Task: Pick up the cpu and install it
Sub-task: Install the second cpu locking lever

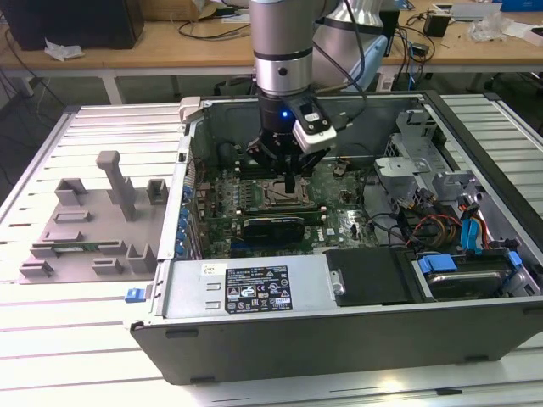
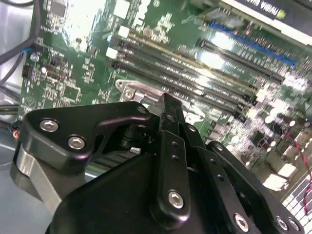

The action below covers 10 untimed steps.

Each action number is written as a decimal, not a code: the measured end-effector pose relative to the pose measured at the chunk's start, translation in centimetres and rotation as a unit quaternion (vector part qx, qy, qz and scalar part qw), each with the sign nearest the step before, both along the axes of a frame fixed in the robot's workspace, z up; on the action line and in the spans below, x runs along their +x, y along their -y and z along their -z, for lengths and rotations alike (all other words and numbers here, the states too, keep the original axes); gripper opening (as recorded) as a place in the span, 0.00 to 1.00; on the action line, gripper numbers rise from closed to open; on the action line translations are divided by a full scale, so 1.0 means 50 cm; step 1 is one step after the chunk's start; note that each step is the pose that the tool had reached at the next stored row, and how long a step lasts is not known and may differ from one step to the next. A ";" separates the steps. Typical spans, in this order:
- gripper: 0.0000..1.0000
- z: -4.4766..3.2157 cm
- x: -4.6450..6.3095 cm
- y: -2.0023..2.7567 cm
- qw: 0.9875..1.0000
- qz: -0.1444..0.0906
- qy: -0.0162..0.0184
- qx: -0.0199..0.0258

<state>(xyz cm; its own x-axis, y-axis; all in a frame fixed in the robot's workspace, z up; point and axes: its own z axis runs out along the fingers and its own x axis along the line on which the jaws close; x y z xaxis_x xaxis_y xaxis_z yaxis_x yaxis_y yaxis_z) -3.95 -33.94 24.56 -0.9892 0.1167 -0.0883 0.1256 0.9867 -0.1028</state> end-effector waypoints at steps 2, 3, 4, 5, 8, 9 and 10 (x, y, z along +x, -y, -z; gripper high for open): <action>0.11 0.001 0.000 0.0098 1.000 0.000 0.000 0.002; 0.11 0.003 0.000 0.0186 1.000 0.000 0.000 0.008; 0.11 0.004 0.000 0.0237 1.000 0.000 0.000 0.013; 0.11 0.005 -0.001 0.0273 1.000 0.000 0.000 0.016; 0.11 0.008 -0.004 0.0316 0.999 -0.002 0.000 0.036; 0.11 0.010 -0.006 0.0319 0.999 -0.003 0.000 0.039; 0.11 0.012 -0.008 0.0319 0.999 -0.004 0.000 0.039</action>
<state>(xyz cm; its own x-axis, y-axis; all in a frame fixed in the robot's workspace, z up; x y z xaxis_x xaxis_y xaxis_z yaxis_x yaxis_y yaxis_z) -4.34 -35.54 23.95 -0.9901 0.1161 -0.0790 0.1184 0.9927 -0.0248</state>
